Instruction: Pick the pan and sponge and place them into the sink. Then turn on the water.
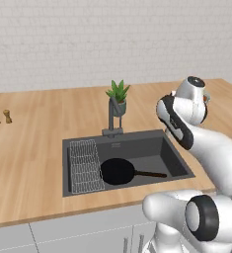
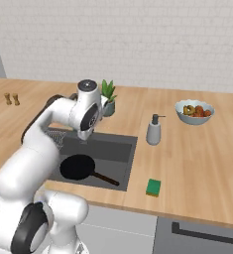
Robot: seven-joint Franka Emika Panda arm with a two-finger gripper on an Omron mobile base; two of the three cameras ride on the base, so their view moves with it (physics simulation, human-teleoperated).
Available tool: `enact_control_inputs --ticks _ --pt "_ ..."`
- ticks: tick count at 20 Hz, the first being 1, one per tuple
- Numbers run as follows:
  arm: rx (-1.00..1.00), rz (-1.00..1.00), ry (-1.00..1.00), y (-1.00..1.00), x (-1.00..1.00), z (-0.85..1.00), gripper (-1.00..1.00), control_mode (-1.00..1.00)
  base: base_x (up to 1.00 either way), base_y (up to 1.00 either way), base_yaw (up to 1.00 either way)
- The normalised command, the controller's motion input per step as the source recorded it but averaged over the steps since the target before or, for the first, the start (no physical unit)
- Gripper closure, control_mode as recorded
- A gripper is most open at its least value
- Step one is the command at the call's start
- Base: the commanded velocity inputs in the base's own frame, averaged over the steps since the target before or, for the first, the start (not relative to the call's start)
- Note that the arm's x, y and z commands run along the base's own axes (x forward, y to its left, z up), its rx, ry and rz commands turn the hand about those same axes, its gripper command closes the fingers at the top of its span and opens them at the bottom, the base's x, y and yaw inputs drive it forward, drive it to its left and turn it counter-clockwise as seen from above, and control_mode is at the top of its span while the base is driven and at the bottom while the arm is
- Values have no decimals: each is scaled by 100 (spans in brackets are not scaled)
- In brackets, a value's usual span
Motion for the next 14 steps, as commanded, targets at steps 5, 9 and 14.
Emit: enact_control_inputs --ticks 5,9,14 --pt "-7 -30 -2 -54 -63 1 -100 -100 0 0 0" --pt "0 -35 -9 -60 -41 0 -100 -100 0 0 0" --pt "-1 -5 -4 -70 -19 0 -100 -100 0 0 0"
